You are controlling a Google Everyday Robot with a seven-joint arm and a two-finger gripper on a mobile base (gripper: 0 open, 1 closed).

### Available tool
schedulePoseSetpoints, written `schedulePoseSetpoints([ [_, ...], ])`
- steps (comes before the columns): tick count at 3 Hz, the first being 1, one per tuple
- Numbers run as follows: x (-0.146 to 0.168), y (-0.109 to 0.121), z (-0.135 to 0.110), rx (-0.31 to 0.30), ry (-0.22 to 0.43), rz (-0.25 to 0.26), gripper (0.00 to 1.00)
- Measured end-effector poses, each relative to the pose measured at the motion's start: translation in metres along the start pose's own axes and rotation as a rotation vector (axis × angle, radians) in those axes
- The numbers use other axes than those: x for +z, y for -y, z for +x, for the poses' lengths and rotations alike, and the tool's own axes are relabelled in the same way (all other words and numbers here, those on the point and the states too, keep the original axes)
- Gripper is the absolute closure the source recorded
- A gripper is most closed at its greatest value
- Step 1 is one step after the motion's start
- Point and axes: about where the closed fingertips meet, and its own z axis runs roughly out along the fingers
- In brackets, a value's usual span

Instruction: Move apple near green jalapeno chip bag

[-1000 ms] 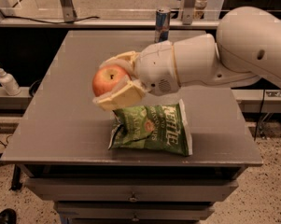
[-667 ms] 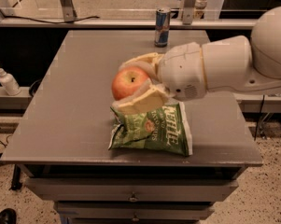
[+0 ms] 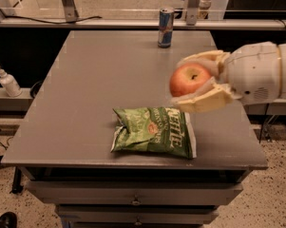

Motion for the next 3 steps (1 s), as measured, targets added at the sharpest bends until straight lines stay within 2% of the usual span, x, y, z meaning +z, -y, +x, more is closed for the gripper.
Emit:
schedulePoseSetpoints([
  [1, -0.031, 0.015, 0.031, 0.029, -0.008, 0.062, 1.0],
  [2, -0.045, 0.025, 0.07, 0.069, -0.004, 0.102, 1.0],
  [3, -0.042, 0.027, 0.111, 0.121, 0.013, 0.116, 1.0],
])
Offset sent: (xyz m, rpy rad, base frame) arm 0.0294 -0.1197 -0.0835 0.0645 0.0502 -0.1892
